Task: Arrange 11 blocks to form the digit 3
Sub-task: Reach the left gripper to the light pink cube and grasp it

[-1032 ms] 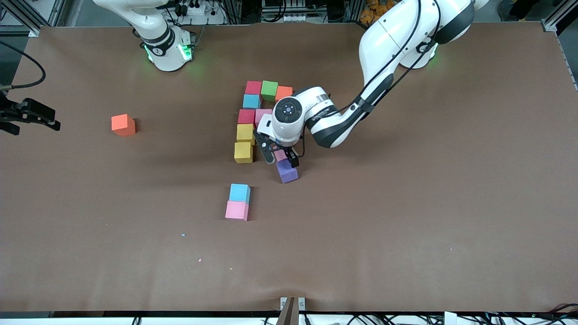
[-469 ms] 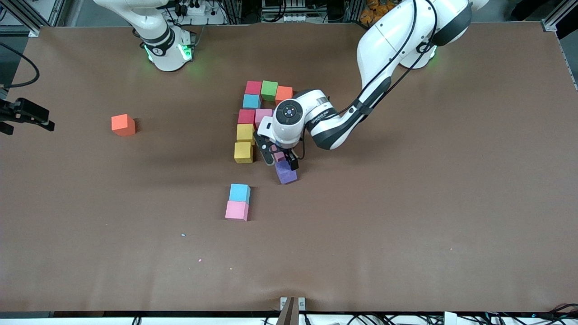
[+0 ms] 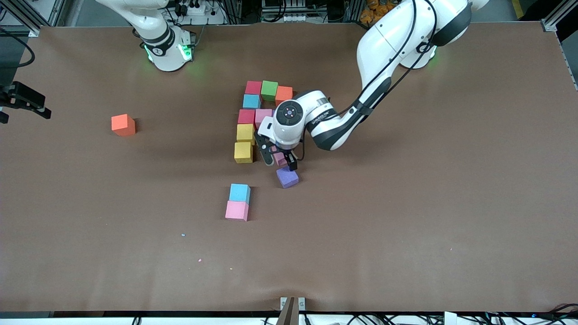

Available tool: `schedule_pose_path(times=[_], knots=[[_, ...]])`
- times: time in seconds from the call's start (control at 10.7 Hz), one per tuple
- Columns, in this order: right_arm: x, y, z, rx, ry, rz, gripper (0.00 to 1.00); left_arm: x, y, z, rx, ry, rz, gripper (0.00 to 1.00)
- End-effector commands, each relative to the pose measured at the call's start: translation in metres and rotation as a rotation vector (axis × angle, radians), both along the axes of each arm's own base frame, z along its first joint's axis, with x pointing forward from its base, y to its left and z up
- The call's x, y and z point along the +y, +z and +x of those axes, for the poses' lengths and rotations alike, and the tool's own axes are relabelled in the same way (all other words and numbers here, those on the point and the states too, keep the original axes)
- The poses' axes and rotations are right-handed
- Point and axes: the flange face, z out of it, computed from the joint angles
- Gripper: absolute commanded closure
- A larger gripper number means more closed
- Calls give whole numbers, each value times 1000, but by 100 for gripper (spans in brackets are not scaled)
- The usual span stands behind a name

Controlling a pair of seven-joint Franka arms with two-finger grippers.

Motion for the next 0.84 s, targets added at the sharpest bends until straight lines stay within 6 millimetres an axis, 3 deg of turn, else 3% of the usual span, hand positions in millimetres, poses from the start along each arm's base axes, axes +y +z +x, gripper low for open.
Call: schedule_pose_path(times=[0.0,0.28,0.47,0.75], knots=[[-6,4,-4,-1,-12,-11,0,-7,-12,-9,15,5,-2,32],[-7,-2,-3,29,-20,-15,0,-9,-9,-6,2,-13,-18,37],[-8,6,5,-12,-16,-20,0,-14,-11,-2,-34,-63,-79,36],[-8,0,10,0,-8,-51,0,-30,-9,1,-81,-173,-139,38]])
